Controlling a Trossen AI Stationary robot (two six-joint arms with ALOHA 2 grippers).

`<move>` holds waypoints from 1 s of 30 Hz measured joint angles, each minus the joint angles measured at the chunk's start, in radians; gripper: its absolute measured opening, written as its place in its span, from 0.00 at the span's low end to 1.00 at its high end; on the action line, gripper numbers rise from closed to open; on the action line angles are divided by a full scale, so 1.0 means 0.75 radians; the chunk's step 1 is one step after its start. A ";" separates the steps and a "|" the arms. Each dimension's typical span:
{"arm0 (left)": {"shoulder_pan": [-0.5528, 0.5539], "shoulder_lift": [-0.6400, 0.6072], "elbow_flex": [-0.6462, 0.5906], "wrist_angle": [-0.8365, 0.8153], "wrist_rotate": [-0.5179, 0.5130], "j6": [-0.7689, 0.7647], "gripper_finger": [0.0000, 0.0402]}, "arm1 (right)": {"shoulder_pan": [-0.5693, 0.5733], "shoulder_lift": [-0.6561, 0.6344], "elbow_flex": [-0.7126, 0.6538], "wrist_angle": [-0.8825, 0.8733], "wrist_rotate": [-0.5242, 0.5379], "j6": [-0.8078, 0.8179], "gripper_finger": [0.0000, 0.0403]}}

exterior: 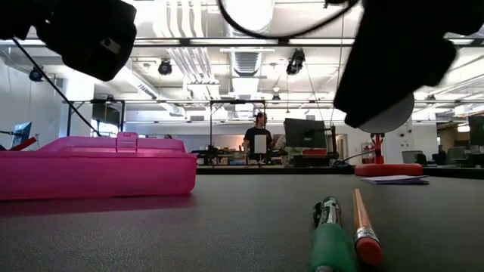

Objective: Pack school essentials
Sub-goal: Put the yellow pencil into the pink supply box

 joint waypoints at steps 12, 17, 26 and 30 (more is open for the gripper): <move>0.000 0.000 0.000 0.002 0.000 0.037 0.34 | 0.000 0.021 0.015 -0.001 -0.031 -0.821 0.50; 0.000 0.000 0.004 0.004 0.000 0.030 0.34 | 0.000 0.036 0.015 -0.008 -0.059 -1.091 0.50; 0.000 0.000 0.021 0.012 0.000 0.028 0.34 | -0.029 0.036 0.010 -0.010 -0.215 -1.360 0.50; 0.003 0.000 0.027 0.013 0.000 0.028 0.34 | -0.075 0.036 0.005 -0.010 -0.215 -1.469 0.50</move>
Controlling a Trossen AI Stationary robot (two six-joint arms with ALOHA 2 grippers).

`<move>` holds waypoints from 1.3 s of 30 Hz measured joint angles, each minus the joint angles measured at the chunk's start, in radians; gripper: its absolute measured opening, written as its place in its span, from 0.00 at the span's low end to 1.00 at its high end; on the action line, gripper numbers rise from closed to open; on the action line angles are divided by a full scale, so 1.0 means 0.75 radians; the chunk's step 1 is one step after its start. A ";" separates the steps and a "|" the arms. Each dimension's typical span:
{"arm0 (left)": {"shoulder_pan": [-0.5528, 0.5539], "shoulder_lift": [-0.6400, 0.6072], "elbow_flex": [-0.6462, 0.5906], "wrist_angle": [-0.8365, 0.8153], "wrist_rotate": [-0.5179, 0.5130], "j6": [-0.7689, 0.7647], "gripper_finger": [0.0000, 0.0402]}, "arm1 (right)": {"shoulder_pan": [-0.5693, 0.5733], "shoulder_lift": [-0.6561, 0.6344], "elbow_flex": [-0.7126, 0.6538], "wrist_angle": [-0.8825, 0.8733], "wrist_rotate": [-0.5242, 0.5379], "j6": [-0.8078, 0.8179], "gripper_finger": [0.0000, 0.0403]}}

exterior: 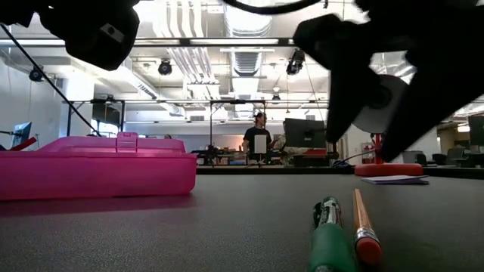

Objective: Pack school essentials
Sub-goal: Put the yellow pencil into the pink supply box

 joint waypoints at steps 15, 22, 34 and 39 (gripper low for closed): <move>0.003 -0.001 0.000 -0.010 0.000 0.044 0.34 | -0.135 0.006 -0.040 0.002 -0.169 -0.081 0.50; 0.003 -0.001 -0.002 -0.042 0.000 0.044 0.34 | -0.135 0.006 -0.097 0.026 -0.170 -0.070 0.50; 0.011 -0.001 -0.002 -0.038 0.001 0.045 0.34 | -0.136 0.004 -0.156 0.070 -0.231 -0.068 0.42; 0.035 -0.001 -0.002 -0.038 0.001 0.046 0.34 | -0.143 0.004 -0.167 0.085 -0.260 -0.019 0.30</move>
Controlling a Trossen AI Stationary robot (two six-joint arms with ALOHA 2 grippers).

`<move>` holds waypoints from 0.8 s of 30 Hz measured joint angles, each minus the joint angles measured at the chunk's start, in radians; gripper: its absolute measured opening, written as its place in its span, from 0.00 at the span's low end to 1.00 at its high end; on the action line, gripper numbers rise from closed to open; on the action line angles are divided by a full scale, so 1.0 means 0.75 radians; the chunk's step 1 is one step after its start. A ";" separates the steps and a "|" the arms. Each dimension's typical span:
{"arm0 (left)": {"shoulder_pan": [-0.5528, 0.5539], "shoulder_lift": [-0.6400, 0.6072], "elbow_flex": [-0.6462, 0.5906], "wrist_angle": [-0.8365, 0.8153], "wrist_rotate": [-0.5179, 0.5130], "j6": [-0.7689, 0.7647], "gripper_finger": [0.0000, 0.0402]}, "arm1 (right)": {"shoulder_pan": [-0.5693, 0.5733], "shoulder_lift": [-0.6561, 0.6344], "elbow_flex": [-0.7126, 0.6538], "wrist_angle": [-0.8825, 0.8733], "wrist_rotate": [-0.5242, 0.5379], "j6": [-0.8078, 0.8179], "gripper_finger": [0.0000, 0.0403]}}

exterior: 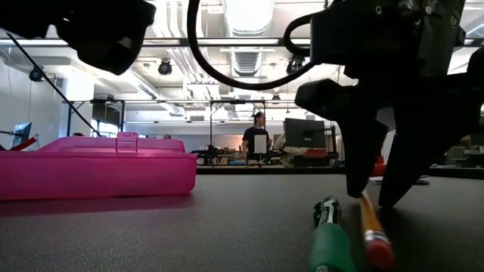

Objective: Pack school essentials
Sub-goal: Put the yellow pencil into the pink supply box

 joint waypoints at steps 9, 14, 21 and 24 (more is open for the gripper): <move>0.041 0.000 0.000 -0.002 0.000 0.000 0.34 | -0.021 0.000 -0.010 0.002 -0.079 0.177 0.14; 0.053 0.000 0.000 -0.003 0.000 0.000 0.34 | -0.021 -0.001 -0.013 -0.015 -0.121 0.179 0.09; 0.056 0.000 0.000 -0.011 0.000 0.000 0.34 | -0.023 -0.018 0.004 -0.074 -0.153 0.151 0.04; 0.056 0.000 -0.001 -0.011 0.000 0.000 0.34 | -0.021 -0.046 0.013 -0.155 -0.190 0.146 0.03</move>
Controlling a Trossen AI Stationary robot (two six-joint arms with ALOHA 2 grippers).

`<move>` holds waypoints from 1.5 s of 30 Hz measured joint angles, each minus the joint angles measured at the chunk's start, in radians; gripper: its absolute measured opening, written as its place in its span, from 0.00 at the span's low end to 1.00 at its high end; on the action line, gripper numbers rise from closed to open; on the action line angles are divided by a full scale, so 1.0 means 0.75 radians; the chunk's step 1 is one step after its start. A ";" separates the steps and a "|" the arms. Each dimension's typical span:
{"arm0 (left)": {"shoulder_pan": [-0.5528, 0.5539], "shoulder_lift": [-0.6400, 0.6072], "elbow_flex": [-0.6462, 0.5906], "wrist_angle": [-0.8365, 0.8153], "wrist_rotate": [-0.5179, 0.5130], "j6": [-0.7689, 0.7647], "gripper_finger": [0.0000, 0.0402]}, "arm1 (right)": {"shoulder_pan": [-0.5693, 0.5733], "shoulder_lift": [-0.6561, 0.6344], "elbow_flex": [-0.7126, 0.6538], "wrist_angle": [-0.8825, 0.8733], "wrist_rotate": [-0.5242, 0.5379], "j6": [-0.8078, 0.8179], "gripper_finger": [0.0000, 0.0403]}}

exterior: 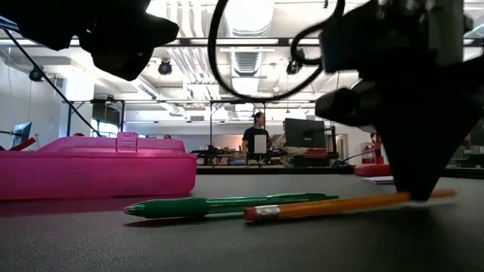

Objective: Pack school essentials
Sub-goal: Put the yellow pencil into the pink supply box

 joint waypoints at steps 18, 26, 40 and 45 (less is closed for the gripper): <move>0.010 -0.027 -0.004 -0.029 0.000 0.061 0.34 | 0.015 -0.289 0.003 -0.194 0.371 0.134 0.03; 0.057 -0.027 0.002 -0.022 -0.246 0.062 0.34 | 0.018 -0.440 -0.013 -0.009 0.789 0.206 0.03; 0.167 -0.027 0.013 0.520 -0.436 0.377 0.34 | 0.023 -0.395 -0.016 0.476 0.995 -0.087 0.03; 0.181 -0.027 0.015 0.545 -0.435 0.374 0.34 | 0.023 -0.395 -0.016 0.551 0.995 -0.152 0.03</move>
